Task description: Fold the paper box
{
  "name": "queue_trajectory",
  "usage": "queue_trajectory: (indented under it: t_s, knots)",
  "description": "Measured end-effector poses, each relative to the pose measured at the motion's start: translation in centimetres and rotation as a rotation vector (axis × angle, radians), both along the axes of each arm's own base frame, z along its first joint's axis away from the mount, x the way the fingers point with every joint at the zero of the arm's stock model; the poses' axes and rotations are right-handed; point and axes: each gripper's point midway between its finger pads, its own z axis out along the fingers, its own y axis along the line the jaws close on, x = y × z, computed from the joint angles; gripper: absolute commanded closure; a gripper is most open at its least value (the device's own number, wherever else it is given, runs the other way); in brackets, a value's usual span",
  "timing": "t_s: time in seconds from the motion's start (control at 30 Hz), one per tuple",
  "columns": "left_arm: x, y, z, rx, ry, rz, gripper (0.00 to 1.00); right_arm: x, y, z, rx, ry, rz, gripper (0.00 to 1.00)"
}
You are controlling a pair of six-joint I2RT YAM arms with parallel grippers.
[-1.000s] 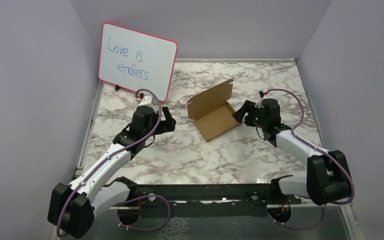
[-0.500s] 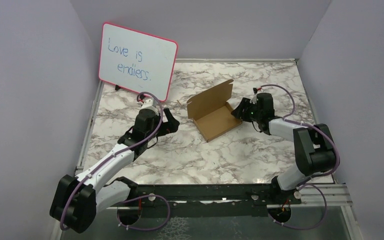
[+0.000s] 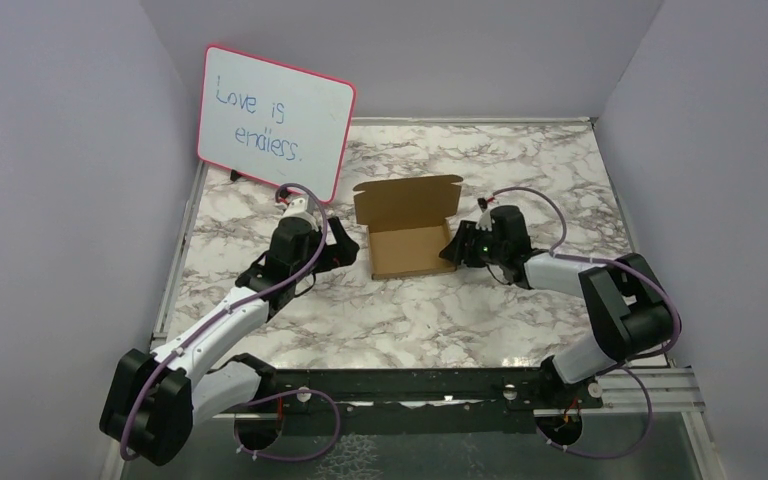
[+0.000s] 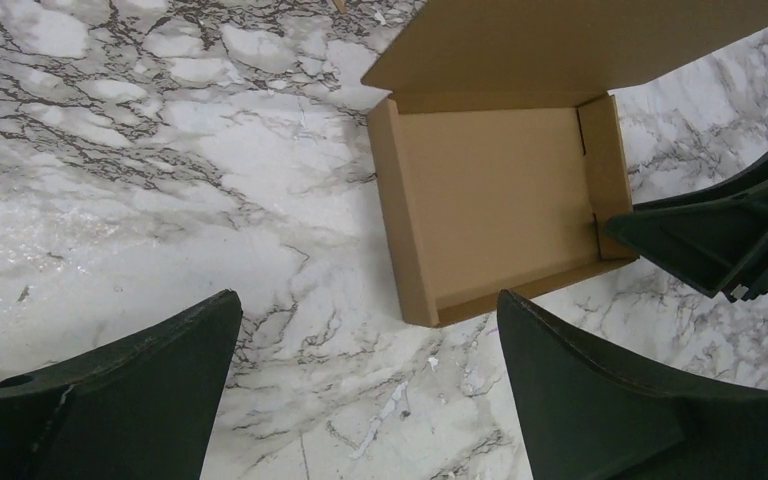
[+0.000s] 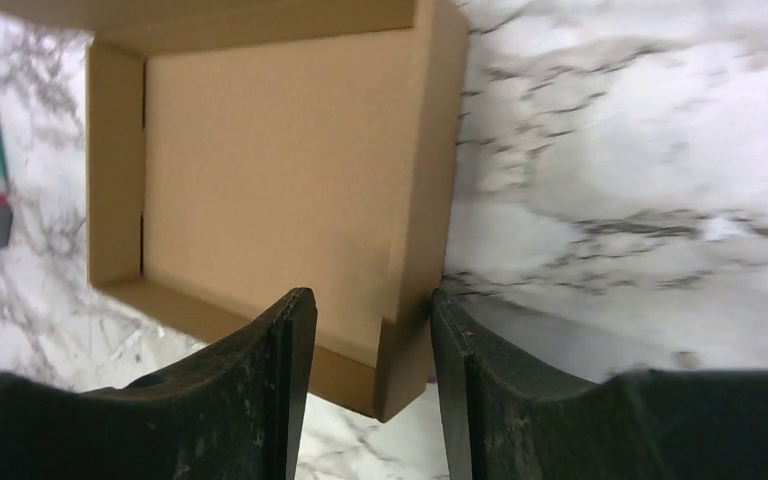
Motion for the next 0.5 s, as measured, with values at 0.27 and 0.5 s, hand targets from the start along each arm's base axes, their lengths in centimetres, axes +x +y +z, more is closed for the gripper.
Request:
queue_trajectory:
  t_s: [0.27,0.5]
  knots:
    - [-0.1,0.3,0.4,0.036,-0.001,-0.01,0.01,-3.3,4.8,0.4,0.021,0.009,0.135,0.44]
    - [1.1,0.7,1.7,0.077,-0.019,-0.005,0.01,-4.8,5.7,0.3,-0.004,0.024,0.182,0.36]
